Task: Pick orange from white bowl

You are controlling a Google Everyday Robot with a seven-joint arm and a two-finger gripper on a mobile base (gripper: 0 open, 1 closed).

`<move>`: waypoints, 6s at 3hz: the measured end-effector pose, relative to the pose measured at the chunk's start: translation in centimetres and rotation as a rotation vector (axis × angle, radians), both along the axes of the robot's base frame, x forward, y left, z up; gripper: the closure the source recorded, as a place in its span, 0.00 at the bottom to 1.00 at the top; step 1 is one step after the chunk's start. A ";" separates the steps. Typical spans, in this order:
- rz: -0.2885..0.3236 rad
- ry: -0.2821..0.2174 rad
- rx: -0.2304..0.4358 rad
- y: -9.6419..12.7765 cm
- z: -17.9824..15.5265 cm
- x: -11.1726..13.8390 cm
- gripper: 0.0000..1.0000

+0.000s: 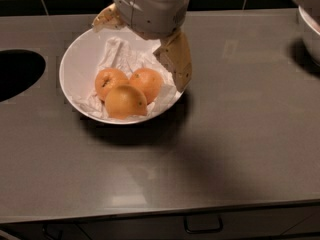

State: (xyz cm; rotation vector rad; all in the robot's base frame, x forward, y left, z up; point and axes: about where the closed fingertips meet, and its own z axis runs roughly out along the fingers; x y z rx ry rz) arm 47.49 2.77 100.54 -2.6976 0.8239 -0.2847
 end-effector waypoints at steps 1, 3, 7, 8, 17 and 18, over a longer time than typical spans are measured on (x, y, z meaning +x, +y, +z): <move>0.043 0.033 0.000 0.9 -1.6 0.8 0.00; 0.140 0.048 -0.092 2.5 -2.5 1.4 0.00; 0.290 0.069 -0.087 6.6 -5.0 3.8 0.00; 0.273 0.097 -0.087 6.2 -5.5 3.3 0.00; 0.266 0.200 -0.086 5.9 -9.7 3.1 0.11; 0.266 0.204 -0.087 5.9 -9.7 3.0 0.09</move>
Offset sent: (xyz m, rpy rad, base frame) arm 0.0067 0.0066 -0.0163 -0.0057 0.0387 0.0392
